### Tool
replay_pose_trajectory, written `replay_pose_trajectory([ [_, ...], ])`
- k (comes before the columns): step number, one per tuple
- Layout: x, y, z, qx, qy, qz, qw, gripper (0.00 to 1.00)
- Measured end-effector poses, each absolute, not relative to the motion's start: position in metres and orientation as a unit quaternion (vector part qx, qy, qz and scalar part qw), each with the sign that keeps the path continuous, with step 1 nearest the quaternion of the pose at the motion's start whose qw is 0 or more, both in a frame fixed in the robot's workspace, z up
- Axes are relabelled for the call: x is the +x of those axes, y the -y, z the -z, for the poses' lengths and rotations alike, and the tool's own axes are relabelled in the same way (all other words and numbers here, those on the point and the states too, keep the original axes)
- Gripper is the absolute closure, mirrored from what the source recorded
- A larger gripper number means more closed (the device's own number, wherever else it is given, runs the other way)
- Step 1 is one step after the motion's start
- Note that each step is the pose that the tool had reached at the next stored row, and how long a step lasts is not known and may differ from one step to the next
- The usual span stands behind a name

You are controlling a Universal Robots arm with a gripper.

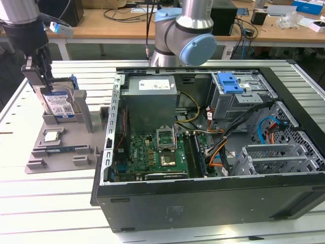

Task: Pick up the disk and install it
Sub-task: 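Pick up the disk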

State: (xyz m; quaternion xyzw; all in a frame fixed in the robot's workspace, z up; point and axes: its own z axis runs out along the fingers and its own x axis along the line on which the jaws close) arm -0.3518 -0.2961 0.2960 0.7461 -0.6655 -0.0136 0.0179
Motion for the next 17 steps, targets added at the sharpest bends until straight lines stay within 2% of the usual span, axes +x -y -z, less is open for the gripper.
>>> replay_pose_trajectory([
  [9,-0.352,0.2961,-0.2868,0.745,0.667,0.013,0.018,0.46],
  [10,-0.352,0.2961,-0.2868,0.745,0.667,0.013,0.018,0.47],
  [12,-0.352,0.2961,-0.2866,0.745,0.667,0.013,0.018,0.6],
  [13,-0.352,0.2961,-0.2866,0.745,0.667,0.013,0.018,0.63],
  [17,-0.352,0.2961,-0.2864,0.745,0.667,0.013,0.018,0.63],
])
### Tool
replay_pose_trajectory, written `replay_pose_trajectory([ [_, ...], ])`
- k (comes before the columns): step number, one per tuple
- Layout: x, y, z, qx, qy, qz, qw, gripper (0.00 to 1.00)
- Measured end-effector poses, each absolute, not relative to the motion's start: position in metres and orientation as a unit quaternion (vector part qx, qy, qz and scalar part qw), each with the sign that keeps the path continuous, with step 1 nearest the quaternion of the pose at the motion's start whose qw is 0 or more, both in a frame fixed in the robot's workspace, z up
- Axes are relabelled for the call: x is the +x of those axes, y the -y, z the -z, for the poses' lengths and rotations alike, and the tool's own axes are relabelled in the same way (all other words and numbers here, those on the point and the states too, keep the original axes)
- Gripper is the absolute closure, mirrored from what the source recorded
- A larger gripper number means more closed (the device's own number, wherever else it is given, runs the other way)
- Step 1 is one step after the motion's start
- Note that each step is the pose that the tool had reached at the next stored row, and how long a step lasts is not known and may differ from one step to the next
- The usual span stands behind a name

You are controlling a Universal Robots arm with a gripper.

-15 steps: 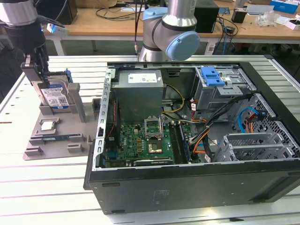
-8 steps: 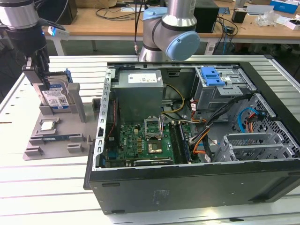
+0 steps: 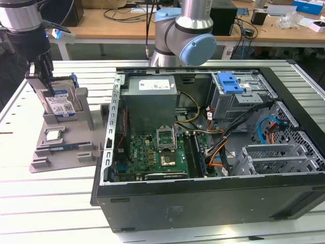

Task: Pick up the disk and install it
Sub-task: 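Pick up the disk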

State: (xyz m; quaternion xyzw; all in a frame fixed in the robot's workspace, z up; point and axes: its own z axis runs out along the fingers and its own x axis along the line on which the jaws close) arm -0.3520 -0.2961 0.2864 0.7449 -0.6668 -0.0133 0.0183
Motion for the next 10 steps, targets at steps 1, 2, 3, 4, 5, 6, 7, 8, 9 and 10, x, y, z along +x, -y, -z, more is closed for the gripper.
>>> replay_pose_trajectory([
  [1,-0.352,0.2961,-0.2864,0.745,0.667,0.013,0.018,0.63],
  [2,-0.352,0.2961,-0.2863,0.745,0.667,0.013,0.018,0.63],
  [3,-0.352,0.2961,-0.2863,0.745,0.667,0.013,0.018,0.63],
  [4,-0.352,0.2961,-0.2862,0.745,0.667,0.013,0.018,0.63],
  [5,-0.352,0.2961,-0.2861,0.745,0.667,0.013,0.018,0.63],
  [6,-0.352,0.2961,-0.2861,0.745,0.667,0.013,0.018,0.63],
  [7,-0.352,0.2961,-0.286,0.745,0.667,0.013,0.018,0.63],
  [8,-0.352,0.2961,-0.2858,0.745,0.667,0.013,0.018,0.63],
  [9,-0.352,0.2961,-0.2858,0.745,0.667,0.013,0.018,0.63],
  [10,-0.352,0.2961,-0.2857,0.745,0.667,0.013,0.018,0.63],
])
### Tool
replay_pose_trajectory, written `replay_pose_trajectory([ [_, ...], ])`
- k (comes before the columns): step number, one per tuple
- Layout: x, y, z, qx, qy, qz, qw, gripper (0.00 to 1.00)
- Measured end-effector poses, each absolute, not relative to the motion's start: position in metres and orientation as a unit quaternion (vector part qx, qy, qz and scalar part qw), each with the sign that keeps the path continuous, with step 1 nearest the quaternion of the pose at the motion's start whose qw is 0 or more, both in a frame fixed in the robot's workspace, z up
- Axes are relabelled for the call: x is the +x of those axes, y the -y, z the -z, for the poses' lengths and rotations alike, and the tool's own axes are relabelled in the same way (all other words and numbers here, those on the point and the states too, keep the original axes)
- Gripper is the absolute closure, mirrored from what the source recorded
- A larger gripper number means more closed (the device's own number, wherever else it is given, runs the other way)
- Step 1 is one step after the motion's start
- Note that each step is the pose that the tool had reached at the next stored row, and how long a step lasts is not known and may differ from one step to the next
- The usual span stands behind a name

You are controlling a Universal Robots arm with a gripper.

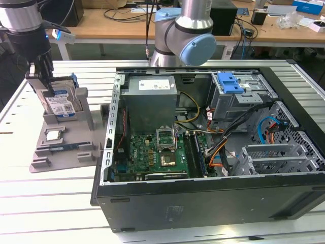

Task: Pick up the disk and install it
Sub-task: 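Pick up the disk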

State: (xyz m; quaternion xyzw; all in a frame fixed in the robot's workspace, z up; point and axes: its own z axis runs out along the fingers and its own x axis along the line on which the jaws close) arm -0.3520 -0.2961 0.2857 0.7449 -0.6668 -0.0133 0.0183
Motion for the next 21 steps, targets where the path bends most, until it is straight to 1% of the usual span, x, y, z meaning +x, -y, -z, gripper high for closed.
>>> replay_pose_trajectory([
  [12,-0.352,0.296,-0.286,0.745,0.667,0.013,0.018,0.63],
  [21,-0.352,0.296,-0.302,0.745,0.667,0.013,0.018,0.63],
])
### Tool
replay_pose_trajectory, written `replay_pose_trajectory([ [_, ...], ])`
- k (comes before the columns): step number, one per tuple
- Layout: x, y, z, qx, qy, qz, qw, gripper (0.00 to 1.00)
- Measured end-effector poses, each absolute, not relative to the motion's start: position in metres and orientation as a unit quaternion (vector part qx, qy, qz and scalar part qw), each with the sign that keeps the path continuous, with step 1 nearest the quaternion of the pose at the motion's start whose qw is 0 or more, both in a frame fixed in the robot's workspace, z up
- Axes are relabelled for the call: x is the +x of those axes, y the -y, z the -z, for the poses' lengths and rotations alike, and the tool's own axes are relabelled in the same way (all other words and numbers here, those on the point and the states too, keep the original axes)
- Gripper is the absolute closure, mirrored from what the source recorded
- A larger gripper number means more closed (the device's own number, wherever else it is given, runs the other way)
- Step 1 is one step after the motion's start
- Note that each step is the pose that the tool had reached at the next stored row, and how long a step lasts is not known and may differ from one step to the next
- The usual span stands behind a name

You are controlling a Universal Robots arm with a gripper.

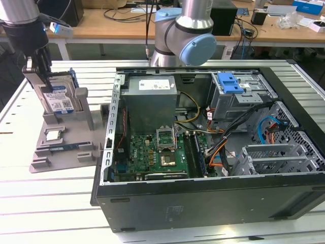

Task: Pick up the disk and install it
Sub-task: 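Pick up the disk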

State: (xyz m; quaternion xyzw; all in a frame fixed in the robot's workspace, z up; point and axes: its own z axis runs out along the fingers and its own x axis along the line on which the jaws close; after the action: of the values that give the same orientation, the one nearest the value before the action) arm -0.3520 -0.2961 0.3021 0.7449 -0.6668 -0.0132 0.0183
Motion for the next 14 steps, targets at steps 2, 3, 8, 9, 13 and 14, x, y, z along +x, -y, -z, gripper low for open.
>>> replay_pose_trajectory([
  [2,-0.352,0.296,-0.307,0.745,0.667,0.013,0.018,0.63],
  [3,-0.352,0.296,-0.31,0.745,0.667,0.013,0.018,0.63],
  [8,-0.352,0.296,-0.325,0.745,0.667,0.013,0.018,0.63],
  [9,-0.352,0.296,-0.328,0.745,0.667,0.013,0.018,0.63],
  [13,-0.352,0.296,-0.344,0.745,0.667,0.013,0.018,0.63],
  [14,-0.352,0.296,-0.348,0.745,0.667,0.013,0.018,0.63],
])
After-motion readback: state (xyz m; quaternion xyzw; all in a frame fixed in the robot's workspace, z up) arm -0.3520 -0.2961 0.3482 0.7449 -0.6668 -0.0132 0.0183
